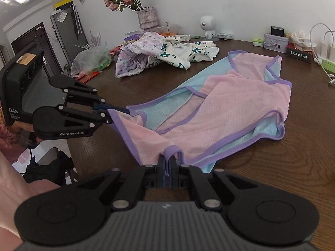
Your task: Fold clothes
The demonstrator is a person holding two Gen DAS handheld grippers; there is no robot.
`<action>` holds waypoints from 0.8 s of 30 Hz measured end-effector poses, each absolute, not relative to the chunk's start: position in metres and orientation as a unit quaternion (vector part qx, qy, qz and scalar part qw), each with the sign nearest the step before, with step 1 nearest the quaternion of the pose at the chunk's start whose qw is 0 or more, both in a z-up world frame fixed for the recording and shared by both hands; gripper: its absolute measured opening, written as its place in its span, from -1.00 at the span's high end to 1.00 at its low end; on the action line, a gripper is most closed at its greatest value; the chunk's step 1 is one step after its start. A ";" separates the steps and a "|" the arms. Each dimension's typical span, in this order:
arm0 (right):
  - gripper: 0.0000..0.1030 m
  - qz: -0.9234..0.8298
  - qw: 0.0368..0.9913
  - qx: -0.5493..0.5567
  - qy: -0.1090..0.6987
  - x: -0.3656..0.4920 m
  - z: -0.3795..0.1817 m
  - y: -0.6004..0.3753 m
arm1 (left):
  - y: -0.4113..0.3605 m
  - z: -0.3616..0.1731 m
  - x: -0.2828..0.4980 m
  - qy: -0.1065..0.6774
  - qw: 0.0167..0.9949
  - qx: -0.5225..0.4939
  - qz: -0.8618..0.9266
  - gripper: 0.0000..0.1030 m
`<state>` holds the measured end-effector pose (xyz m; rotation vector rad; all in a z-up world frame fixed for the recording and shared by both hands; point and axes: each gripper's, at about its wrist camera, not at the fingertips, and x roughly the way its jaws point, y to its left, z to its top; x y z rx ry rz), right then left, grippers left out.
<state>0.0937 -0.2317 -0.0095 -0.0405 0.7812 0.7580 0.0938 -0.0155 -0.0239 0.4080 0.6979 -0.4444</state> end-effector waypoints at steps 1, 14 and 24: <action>0.91 0.359 0.855 -0.018 0.373 0.090 -0.012 -0.231 | -0.016 -0.025 0.090 0.345 0.893 0.190 -0.219 0.71; -0.54 0.275 0.895 0.052 0.348 0.093 0.013 -0.297 | 0.037 0.022 0.111 0.332 0.906 0.143 -0.222 -0.27; 0.35 0.107 0.917 0.047 0.382 0.206 -0.031 -0.283 | -0.039 -0.029 0.235 0.383 0.862 0.282 -0.173 0.69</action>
